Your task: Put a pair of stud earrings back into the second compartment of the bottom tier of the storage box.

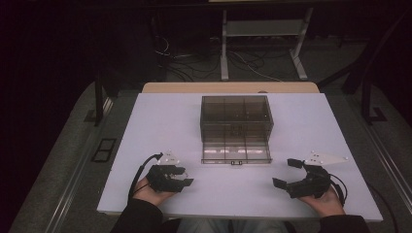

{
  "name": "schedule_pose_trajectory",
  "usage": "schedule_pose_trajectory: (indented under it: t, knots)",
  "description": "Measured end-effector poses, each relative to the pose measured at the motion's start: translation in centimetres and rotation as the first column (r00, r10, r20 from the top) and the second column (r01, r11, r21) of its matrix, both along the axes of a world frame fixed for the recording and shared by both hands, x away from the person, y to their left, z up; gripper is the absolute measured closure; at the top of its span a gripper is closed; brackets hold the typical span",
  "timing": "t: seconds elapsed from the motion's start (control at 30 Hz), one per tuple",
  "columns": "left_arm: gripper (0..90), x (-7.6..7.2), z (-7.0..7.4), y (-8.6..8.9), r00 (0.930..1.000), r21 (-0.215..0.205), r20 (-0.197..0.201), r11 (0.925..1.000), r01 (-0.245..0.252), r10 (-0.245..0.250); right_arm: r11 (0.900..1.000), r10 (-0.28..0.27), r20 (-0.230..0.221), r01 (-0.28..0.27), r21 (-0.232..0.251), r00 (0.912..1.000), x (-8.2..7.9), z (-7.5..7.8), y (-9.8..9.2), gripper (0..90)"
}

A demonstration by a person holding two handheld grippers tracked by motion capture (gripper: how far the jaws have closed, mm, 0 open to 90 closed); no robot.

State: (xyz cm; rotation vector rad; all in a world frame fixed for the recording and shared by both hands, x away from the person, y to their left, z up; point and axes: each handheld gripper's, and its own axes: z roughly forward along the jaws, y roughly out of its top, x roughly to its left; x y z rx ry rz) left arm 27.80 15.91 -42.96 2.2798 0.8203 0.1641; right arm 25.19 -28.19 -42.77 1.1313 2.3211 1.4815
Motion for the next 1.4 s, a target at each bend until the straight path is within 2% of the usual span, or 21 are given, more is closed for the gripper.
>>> schedule_pose_trajectory:
  t: [0.17,0.23,0.57,0.67,0.97,1.27,1.4]
  knots:
    - [57.4,-0.08,-0.26,-0.25,1.0000,0.047,0.000,0.9989,0.000,0.000,1.000,0.001,0.000,-0.001,0.000,1.0000,0.00,0.02,0.00,0.1]
    - [62.3,-0.17,-0.30,-0.34,0.9999,0.058,0.013,0.9983,0.000,-0.001,1.000,0.003,0.001,-0.003,-0.001,1.0000,0.00,0.02,0.00,0.0]
    - [71.7,-0.10,-0.41,-0.34,0.9999,0.083,0.015,0.9965,-0.002,0.001,1.000,0.005,0.003,-0.005,-0.002,1.0000,0.02,0.01,0.04,0.1]
    - [74.7,-0.09,-0.59,-0.38,0.9998,0.074,-0.007,0.9971,0.017,-0.016,1.000,0.006,0.004,-0.006,-0.002,1.0000,0.03,0.01,0.05,0.1]
    - [83.7,0.07,-0.70,-0.27,0.9997,0.060,-0.026,0.9982,0.003,-0.002,1.000,0.006,0.002,-0.006,-0.004,1.0000,0.04,0.04,0.07,0.1]
    - [85.5,0.42,-0.76,-0.06,0.9966,0.024,-0.079,0.9994,0.026,-0.024,1.000,0.007,0.004,-0.007,-0.006,1.0000,0.02,0.06,0.07,0.1]
    - [85.7,0.47,-0.75,-0.11,0.9959,0.017,-0.086,0.9995,0.028,-0.026,1.000,0.007,0.002,-0.007,-0.005,1.0000,0.04,0.06,0.08,0.1]
